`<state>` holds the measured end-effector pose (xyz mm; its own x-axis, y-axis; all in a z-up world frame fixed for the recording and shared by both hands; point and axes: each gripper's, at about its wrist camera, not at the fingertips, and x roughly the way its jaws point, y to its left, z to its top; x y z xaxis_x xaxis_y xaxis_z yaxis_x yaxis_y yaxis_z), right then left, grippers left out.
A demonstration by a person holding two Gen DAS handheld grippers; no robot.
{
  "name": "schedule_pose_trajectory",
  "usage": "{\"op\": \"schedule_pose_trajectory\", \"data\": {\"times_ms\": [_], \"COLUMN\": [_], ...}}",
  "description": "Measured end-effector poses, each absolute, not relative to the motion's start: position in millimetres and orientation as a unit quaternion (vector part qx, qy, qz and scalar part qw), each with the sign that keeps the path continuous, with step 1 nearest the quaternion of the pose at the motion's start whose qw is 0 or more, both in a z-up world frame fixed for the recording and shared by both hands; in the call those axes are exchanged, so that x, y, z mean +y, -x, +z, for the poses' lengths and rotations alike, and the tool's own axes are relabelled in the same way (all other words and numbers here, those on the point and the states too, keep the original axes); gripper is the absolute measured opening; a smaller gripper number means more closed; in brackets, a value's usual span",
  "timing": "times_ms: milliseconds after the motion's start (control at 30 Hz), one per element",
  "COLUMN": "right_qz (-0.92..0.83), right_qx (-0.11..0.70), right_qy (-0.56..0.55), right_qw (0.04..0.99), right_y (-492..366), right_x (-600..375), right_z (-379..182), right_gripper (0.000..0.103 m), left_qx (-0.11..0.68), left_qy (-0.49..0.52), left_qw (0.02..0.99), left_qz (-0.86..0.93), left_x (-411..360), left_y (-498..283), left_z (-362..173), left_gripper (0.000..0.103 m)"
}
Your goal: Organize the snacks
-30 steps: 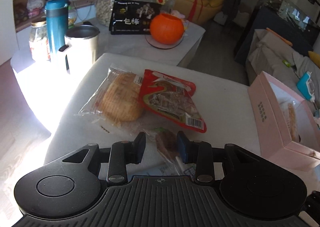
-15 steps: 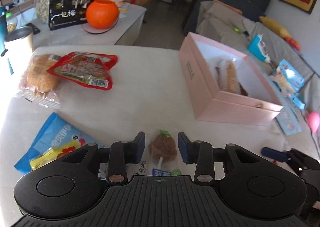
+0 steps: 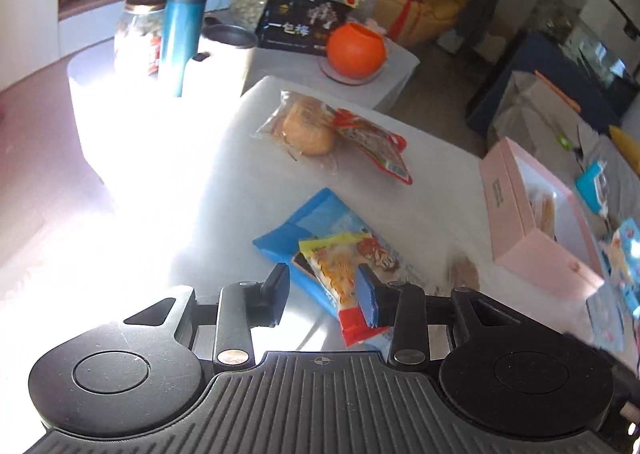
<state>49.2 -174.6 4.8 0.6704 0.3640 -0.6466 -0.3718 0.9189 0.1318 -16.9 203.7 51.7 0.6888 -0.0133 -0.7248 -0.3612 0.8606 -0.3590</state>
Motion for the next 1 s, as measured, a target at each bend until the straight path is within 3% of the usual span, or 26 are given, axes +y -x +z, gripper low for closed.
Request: {"op": "schedule_pose_trajectory", "data": {"times_ms": [300,567,833,1000], "right_qz": [0.198,0.199,0.198,0.198], "right_qx": [0.352,0.352,0.351,0.351], "right_qy": [0.008,0.007,0.007,0.007], "right_qw": [0.915,0.915,0.915,0.915], "right_y": [-49,-50,-50,-50], "right_x": [-174,-173,-173,-173], "right_z": [6,5,5,5], "right_gripper": [0.085,0.085,0.085,0.085], "left_qx": [0.401,0.396,0.402,0.401], "left_qy": [0.144,-0.006,-0.021,0.002], "left_qw": [0.903,0.917,0.913,0.915], "left_qz": [0.047,-0.041,-0.060,-0.047], "left_x": [141,66,53,69], "left_y": [-38,-29,-16,-16], "left_z": [39,29,17,26], "left_gripper": [0.044,0.046,0.051,0.046]}}
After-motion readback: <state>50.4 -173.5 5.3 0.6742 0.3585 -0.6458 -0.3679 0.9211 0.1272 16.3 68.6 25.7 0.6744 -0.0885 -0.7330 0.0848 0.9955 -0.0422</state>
